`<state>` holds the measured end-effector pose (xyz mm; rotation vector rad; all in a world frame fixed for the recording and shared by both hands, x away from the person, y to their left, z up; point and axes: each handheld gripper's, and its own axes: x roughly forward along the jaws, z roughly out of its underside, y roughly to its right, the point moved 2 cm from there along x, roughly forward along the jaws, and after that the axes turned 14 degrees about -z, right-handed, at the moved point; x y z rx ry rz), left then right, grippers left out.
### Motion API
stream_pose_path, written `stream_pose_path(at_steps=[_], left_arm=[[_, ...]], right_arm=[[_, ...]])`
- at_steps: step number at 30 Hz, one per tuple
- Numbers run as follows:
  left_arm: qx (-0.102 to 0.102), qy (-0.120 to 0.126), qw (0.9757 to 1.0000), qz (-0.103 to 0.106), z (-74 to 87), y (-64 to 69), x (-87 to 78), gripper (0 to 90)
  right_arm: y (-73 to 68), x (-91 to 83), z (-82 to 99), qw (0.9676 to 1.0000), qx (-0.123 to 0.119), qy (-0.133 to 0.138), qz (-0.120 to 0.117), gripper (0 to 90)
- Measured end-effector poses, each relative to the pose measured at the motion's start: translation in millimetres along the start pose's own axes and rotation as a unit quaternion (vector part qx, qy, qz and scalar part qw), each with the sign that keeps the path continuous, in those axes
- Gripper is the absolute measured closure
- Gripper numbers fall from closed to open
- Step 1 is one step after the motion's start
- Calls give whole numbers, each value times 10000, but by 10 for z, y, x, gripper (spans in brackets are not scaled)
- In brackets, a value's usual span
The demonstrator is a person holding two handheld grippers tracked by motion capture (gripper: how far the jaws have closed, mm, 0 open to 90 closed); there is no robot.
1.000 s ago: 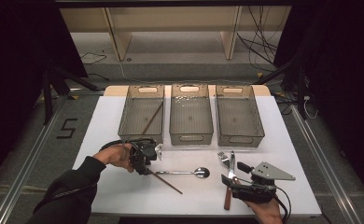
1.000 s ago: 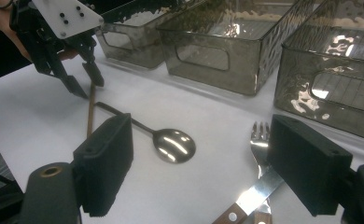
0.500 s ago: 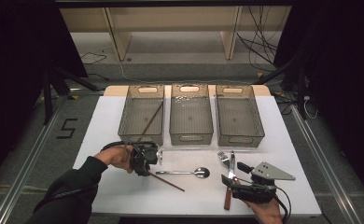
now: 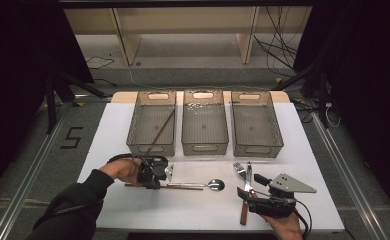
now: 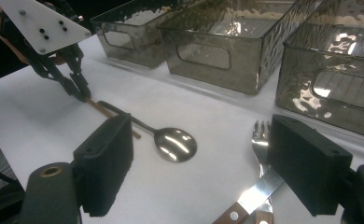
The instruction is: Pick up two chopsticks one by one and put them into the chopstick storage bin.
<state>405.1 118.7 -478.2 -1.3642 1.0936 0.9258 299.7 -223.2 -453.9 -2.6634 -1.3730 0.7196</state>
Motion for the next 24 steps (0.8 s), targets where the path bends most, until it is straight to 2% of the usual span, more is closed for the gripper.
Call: stream_pose_path(at_steps=[5,7,10,12,15,19,20,24], left_arm=[[-4,8,10000,3,8,4,-2,839],[66,-16,10000,-18,14,-8,-18,840],[-48,74,10000,4,20,2,-60,841],[-16,63,10000,-12,19,3,-99,841],[-115,137,9998,-25,18,-17,-153,841],[-414,280,9987,-113,4,-57,-231,841],[-433,283,9986,-134,0,-79,-256,841],[-790,470,9956,-175,-14,-143,-352,841]], right_arm=[[1,1,1,10000,6,0,-9,235],[2,2,1,10000,6,-1,-9,235],[2,2,0,10000,8,-1,-10,236],[3,3,2,10000,-4,-7,-8,236],[2,3,1,10000,-4,-11,-10,235],[2,2,1,10000,-3,2,-5,235],[3,2,1,10000,-2,3,-4,236],[2,2,1,10000,7,4,-3,235]])
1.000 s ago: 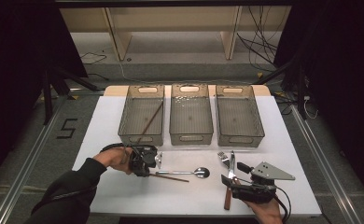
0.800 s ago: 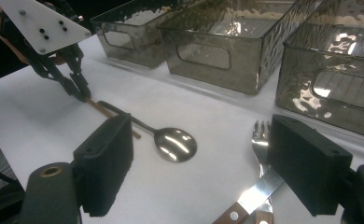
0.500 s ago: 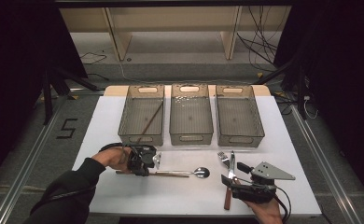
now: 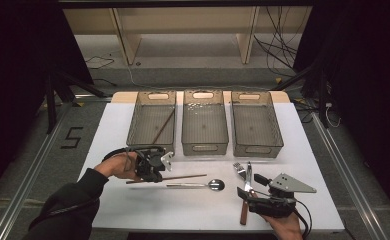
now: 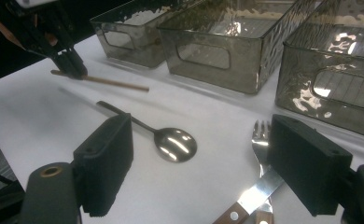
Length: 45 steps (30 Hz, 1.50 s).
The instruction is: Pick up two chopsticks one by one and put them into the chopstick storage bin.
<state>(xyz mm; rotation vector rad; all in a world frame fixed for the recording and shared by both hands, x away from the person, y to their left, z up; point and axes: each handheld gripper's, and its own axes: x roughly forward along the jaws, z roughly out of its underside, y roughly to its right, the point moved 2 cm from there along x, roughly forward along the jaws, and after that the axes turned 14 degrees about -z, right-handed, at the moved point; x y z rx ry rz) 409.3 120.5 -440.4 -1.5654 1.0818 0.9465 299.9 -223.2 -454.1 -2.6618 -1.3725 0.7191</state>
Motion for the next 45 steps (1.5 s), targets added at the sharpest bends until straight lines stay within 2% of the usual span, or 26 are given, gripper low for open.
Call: stream_pose_path(at_steps=[4,7,10,12,16,17,19,20,23,27,28,29,35,42,43,45], left_arm=[[-332,101,9993,-103,-27,-76,-82,841],[-664,207,9974,-196,-40,-143,-136,841],[-1052,362,9935,-232,-44,-225,-187,841],[-1313,416,9900,-309,-41,-279,-207,841],[-1636,515,9844,-384,-36,-374,-263,841],[-1785,564,9816,-384,-41,-385,-274,841],[-1874,554,9796,-462,-45,-426,-304,841],[-1955,586,9777,-486,-51,-439,-314,841],[-2046,643,9751,-564,-63,-488,-362,841],[-2265,757,9686,-689,-77,-558,-439,841],[-2265,757,9686,-689,-77,-558,-439,842],[-2380,808,9648,-770,-85,-595,-470,841],[-2722,984,9522,-974,-88,-730,-567,841],[-2997,1109,9405,-1159,-88,-851,-622,841],[-2992,1112,9405,-1163,-85,-869,-632,841],[-3041,1126,9380,-1226,-88,-894,-647,842]], right_arm=[[2,-1,0,10000,-2,-3,-1,236],[2,-2,0,10000,-2,2,-3,236],[4,-1,1,10000,-10,3,2,235],[3,-2,1,10000,-2,2,-1,235],[3,-2,1,10000,-2,4,0,236],[4,-3,1,10000,0,5,2,235],[5,-2,1,10000,-5,2,5,235],[5,-1,1,10000,-4,0,3,235],[2,-3,0,10000,-3,6,2,236],[5,-5,0,10000,0,12,7,235],[4,-5,0,10000,-1,13,8,236],[4,-5,0,10000,3,12,6,235],[4,-6,0,10000,2,16,5,235],[1,-6,0,10000,-1,14,3,235],[1,-6,0,10000,-2,15,3,235],[4,-6,0,10000,0,14,1,235]])
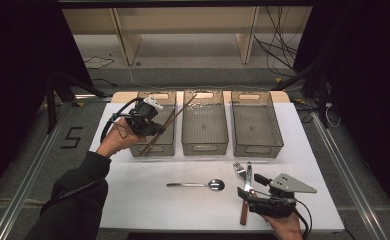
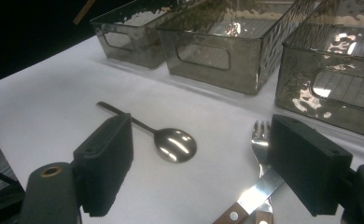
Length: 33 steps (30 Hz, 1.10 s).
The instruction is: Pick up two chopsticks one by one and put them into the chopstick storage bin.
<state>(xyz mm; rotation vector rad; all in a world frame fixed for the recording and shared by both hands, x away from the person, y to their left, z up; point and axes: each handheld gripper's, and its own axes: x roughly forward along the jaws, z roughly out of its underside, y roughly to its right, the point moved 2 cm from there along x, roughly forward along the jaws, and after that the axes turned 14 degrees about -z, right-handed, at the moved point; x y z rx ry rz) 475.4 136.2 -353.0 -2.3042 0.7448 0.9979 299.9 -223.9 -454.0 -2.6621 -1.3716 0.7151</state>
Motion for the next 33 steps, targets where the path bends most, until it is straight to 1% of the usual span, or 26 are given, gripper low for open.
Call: stream_pose_path(at_steps=[4,7,11,15,18,20,23,27,28,30,32,33], left_arm=[[-90,88,9999,-95,-43,-54,-11,841],[-202,161,9994,-222,-72,-122,4,841],[-417,265,9981,-372,-97,-215,47,841],[-449,270,9969,-580,-109,-296,116,842],[-541,297,9961,-636,-109,-343,166,841],[-534,302,9956,-707,-105,-365,188,841],[-621,310,9947,-754,-89,-390,225,841],[-661,288,9941,-816,-64,-426,271,841],[-714,297,9935,-834,-50,-446,292,841],[-730,287,9934,-838,-34,-462,311,841],[-705,259,9931,-896,-14,-475,335,841],[-744,250,9928,-905,-4,-481,348,841]], right_arm=[[-2,2,0,10000,5,-3,-2,236],[-3,1,0,10000,5,2,-3,235],[1,-2,0,10000,-10,4,-1,235],[1,1,2,10000,1,-10,-6,235],[-1,0,0,10000,-1,-2,-5,235],[1,-1,1,10000,4,-3,-5,235],[1,-2,1,10000,-11,2,-4,236],[-1,-1,2,10000,-12,0,-10,236],[-1,-1,2,10000,-10,1,-9,235],[-2,0,2,10000,-3,-5,-14,236],[-1,1,3,10000,-1,-10,-14,235],[-2,2,3,10000,-1,-10,-13,236]])
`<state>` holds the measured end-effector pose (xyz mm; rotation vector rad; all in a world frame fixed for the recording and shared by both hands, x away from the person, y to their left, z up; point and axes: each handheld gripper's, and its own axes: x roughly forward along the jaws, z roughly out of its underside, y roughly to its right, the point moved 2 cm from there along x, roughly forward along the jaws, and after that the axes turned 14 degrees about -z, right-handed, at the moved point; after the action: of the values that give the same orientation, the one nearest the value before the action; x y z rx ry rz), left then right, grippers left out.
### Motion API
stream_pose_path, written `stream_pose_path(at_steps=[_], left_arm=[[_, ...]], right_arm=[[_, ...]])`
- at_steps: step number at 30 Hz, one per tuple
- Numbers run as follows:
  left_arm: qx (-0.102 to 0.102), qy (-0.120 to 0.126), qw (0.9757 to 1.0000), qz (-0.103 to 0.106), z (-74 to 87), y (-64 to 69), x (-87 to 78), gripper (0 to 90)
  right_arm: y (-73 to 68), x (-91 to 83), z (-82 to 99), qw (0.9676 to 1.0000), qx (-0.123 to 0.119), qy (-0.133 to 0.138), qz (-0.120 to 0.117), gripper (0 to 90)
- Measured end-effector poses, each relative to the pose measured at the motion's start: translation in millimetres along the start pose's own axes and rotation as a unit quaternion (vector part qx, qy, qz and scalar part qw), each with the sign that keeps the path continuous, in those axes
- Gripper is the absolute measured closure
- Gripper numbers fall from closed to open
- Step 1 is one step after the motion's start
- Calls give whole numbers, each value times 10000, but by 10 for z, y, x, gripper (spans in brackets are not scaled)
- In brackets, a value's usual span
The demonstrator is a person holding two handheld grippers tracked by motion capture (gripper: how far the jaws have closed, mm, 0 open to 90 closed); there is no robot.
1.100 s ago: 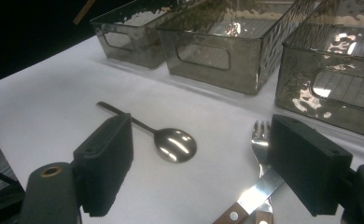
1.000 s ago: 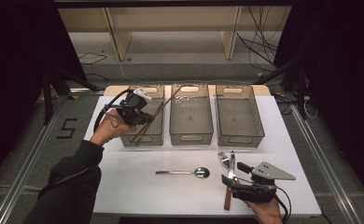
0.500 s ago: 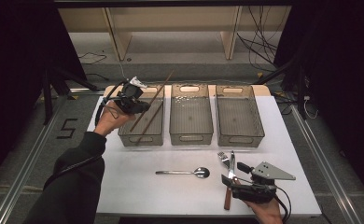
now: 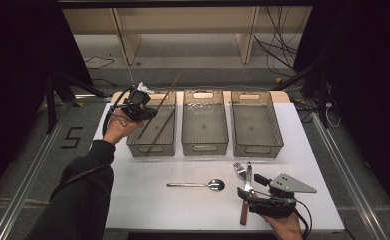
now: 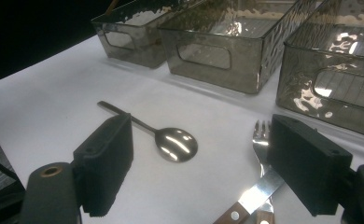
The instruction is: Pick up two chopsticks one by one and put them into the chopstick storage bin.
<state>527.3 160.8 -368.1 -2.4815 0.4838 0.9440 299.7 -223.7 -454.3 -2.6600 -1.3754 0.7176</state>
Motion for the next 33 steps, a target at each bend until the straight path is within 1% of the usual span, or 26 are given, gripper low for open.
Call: stream_pose_path(at_steps=[2,5,7,9,14,17,21,25,27,33], left_arm=[[-54,-23,10000,-16,22,-18,24,841],[-68,-84,9999,-68,57,-25,57,841],[-129,-118,9998,-73,81,-39,77,841],[-200,-161,9997,-33,101,-54,96,841],[-292,-246,9993,-52,136,-69,130,840],[-390,-275,9989,2,156,-76,152,840],[-425,-347,9985,-11,194,-86,186,840],[-497,-416,9979,13,229,-101,210,839],[-478,-473,9977,-9,244,-107,220,838],[-597,-668,9960,37,298,-133,271,836]], right_arm=[[-1,-1,0,10000,-3,1,-5,235],[1,-1,1,10000,-2,-2,-3,236],[0,1,1,10000,-2,0,-4,236],[-1,1,0,10000,-1,0,-8,236],[0,1,1,10000,-1,1,-3,236],[1,2,1,10000,-2,-2,-5,236],[0,0,1,10000,0,0,-2,236],[1,-1,1,10000,9,3,-2,236],[1,-1,1,10000,12,3,-3,236],[2,1,1,10000,12,2,-1,236]])
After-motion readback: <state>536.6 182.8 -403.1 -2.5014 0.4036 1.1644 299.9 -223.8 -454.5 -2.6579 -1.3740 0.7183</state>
